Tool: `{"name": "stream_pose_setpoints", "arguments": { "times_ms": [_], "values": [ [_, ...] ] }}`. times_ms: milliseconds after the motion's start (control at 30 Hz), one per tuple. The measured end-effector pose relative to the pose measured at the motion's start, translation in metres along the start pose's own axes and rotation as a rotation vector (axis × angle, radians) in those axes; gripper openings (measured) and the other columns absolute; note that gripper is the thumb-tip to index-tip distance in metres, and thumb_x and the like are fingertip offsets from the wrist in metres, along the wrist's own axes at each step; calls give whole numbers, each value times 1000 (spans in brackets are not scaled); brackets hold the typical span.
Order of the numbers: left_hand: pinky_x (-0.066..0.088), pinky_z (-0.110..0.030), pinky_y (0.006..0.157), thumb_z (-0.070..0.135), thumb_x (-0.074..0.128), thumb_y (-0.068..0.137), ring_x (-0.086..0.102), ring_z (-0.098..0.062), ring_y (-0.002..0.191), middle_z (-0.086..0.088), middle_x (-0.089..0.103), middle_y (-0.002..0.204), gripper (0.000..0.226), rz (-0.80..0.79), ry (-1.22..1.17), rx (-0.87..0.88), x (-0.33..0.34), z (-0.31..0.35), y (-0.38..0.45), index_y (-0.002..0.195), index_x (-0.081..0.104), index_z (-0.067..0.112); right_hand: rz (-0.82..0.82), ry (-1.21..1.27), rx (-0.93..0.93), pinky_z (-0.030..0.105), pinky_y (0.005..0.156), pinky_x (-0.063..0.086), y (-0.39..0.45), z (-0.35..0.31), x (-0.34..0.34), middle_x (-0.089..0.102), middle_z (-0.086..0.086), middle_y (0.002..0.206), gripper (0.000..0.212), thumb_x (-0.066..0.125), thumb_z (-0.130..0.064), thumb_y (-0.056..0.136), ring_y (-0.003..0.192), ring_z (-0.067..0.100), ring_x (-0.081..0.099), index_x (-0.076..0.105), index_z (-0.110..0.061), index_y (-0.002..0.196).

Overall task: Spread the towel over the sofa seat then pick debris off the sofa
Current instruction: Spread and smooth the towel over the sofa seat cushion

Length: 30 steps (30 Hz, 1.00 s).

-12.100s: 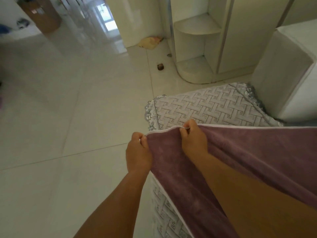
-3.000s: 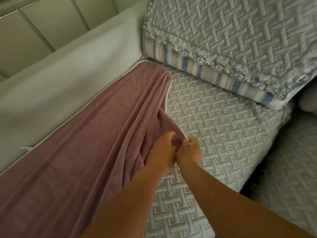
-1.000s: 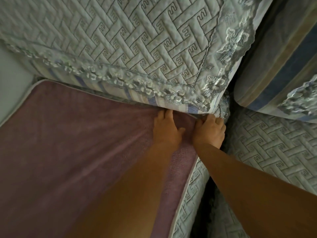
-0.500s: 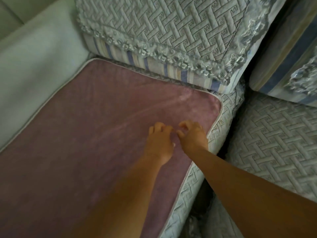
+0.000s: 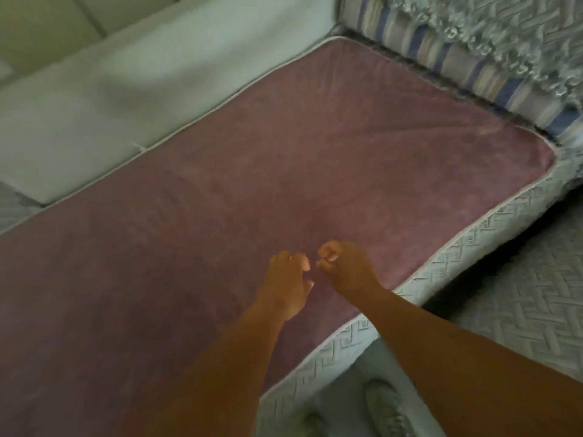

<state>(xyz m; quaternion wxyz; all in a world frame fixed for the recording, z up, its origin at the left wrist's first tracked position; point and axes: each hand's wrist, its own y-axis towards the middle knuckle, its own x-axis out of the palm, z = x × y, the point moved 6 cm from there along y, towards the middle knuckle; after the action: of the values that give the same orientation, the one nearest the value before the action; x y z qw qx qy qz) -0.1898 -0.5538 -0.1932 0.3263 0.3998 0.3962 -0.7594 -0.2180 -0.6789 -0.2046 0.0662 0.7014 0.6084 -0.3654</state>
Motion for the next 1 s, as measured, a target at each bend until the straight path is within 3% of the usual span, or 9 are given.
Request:
{"name": "stream_pose_setpoints", "arguments": {
  "times_ms": [133, 233, 333, 433, 533, 667, 800, 1000],
  "values": [
    [44, -35, 92, 30, 62, 84, 54, -26, 106, -9, 53, 113, 24, -93, -40, -82, 14, -41, -52, 102, 60, 15, -219, -181, -164, 25, 63, 35, -31, -37, 58, 64, 11, 87, 22, 59, -30, 71, 75, 24, 57, 72, -16, 83],
    [43, -32, 82, 34, 58, 83, 56, -25, 101, -7, 56, 110, 26, -191, 8, -95, 28, -62, -97, 100, 58, 14, -346, -364, -307, 24, 58, 37, -61, -46, 93, 57, 4, 87, 10, 65, -26, 76, 77, 20, 56, 71, -21, 82],
    [43, -33, 85, 42, 57, 83, 49, -22, 107, -5, 50, 116, 36, -248, 48, -90, 46, -75, -141, 107, 52, 15, -480, -556, -489, 28, 76, 42, -91, -36, 120, 51, 1, 101, 17, 63, -33, 79, 94, 19, 47, 62, -24, 92],
    [41, -34, 86, 41, 58, 82, 43, -23, 112, -4, 45, 121, 43, -252, 101, -131, 60, -79, -168, 114, 45, 17, -496, -746, -638, 30, 79, 35, -108, -32, 130, 45, 1, 112, 33, 62, -37, 79, 102, 20, 43, 50, -23, 105],
    [42, -37, 91, 27, 53, 88, 44, -25, 114, -6, 45, 125, 35, -178, 110, -200, 70, -82, -174, 119, 42, 15, -499, -848, -734, 32, 84, 38, -117, -36, 139, 44, 4, 119, 36, 59, -28, 84, 108, 24, 44, 43, -18, 115],
    [44, -36, 89, 13, 45, 92, 49, -26, 110, -9, 51, 121, 21, -29, 99, -275, 70, -90, -174, 113, 48, 12, -497, -869, -754, 32, 86, 40, -119, -41, 147, 48, 5, 120, 30, 50, -10, 89, 109, 24, 45, 42, -15, 117],
    [43, -36, 87, 23, 50, 91, 46, -24, 111, -7, 47, 121, 28, 66, 56, -301, 68, -90, -179, 116, 44, 13, -505, -903, -731, 33, 91, 42, -118, -41, 152, 50, 6, 119, 26, 46, -10, 91, 109, 23, 46, 45, -15, 116],
    [46, -38, 83, 6, 44, 92, 52, -28, 107, -11, 55, 116, 22, 74, 13, -354, 72, -97, -179, 112, 54, 8, -545, -896, -732, 29, 82, 42, -116, -43, 156, 56, 5, 112, 20, 43, -13, 91, 103, 23, 51, 53, -14, 108]
  ]
}}
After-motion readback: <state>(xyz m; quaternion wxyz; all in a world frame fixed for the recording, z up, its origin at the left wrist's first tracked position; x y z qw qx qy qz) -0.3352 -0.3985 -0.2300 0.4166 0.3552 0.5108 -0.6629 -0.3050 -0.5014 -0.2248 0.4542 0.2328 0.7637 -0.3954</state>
